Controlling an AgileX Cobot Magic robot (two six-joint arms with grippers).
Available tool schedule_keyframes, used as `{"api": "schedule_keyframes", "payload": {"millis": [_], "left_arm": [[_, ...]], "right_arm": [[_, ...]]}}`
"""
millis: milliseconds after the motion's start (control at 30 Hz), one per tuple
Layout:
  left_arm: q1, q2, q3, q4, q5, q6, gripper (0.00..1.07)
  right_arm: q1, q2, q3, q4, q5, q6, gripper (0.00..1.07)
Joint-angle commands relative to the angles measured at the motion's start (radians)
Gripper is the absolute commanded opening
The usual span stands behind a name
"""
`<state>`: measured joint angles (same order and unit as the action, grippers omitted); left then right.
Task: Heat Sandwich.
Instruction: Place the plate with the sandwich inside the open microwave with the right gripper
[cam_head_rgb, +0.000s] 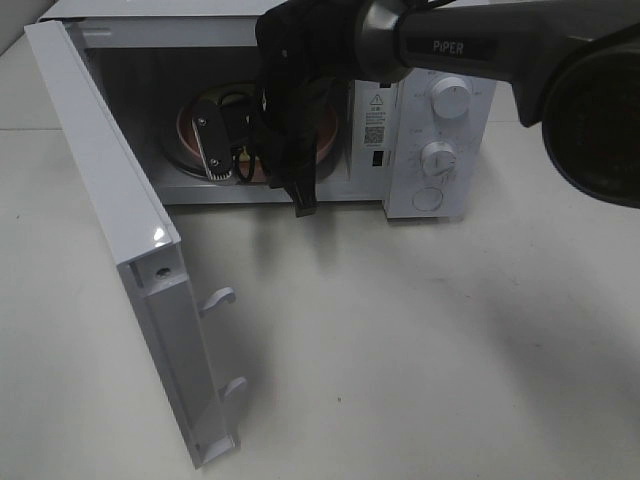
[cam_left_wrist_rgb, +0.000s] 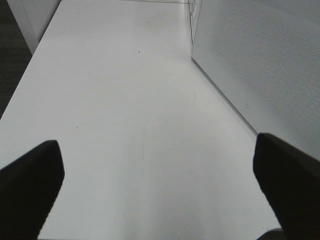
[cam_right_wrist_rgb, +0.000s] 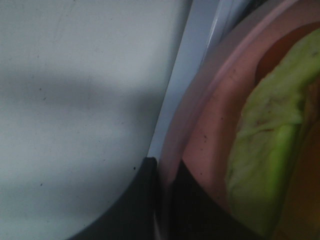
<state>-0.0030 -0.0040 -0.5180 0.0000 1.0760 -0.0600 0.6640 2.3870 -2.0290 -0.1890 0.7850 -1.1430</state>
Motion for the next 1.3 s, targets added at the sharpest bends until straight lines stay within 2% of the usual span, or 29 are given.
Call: {"api": "schedule_keyframes", "payload": {"millis": [33,167,200,267,300,333,367,433,467,500,567,1067,1200,1300], "left_arm": [[0.002,-0.016,0.000,-0.007,-0.005,0.001,0.98],[0.002,-0.016,0.000,-0.007,-0.005,0.001,0.98],[0.002,-0.016,0.000,-0.007,-0.005,0.001,0.98],[0.002,-0.016,0.000,-0.007,-0.005,0.001,0.98],[0.002,-0.016,0.000,-0.007,-0.005,0.001,0.98],[0.002,-0.016,0.000,-0.007,-0.005,0.001,0.98],[0.002,-0.016,0.000,-0.007,-0.005,0.001,0.98],[0.002,-0.016,0.000,-0.006,-0.005,0.001,0.98],[0.002,-0.016,0.000,-0.006,-0.005,0.001,0.98],[0.002,-0.016,0.000,-0.006,-0.005,0.001,0.98],[0.002,-0.016,0.000,-0.006,-0.005,0.001,0.98],[0.002,-0.016,0.000,-0.006,-0.005,0.001,0.98],[0.002,-0.016,0.000,-0.006,-0.005,0.001,0.98],[0.002,-0.016,0.000,-0.006,-0.005,0.001,0.98]], "right_arm": [[-0.002,-0.008,-0.011,-0.013,-0.035,0.005,0.05],[-0.002,-0.008,-0.011,-0.013,-0.037,0.018,0.13],[-0.002,-0.008,-0.011,-0.013,-0.037,0.042,0.22],[-0.002,-0.008,-0.011,-0.013,-0.037,0.066,0.33],[-0.002,-0.008,-0.011,-0.013,-0.037,0.066,0.33],[-0.002,-0.008,-0.011,-0.013,-0.036,0.087,0.40],[-0.002,-0.008,-0.011,-0.013,-0.035,0.100,0.54],[-0.002,-0.008,-0.011,-0.013,-0.032,0.120,0.65],[-0.002,-0.008,-0.011,-0.013,-0.032,0.120,0.65],[-0.002,-0.008,-0.011,-0.013,-0.029,0.133,0.74],[-0.002,-0.008,-0.011,-0.013,-0.028,0.146,0.80],[0.000,-0.040,-0.006,-0.012,-0.030,0.148,0.76],[0.000,-0.070,0.031,-0.009,-0.050,0.147,0.76],[0.000,-0.113,0.119,-0.012,-0.104,0.142,0.76]]}}
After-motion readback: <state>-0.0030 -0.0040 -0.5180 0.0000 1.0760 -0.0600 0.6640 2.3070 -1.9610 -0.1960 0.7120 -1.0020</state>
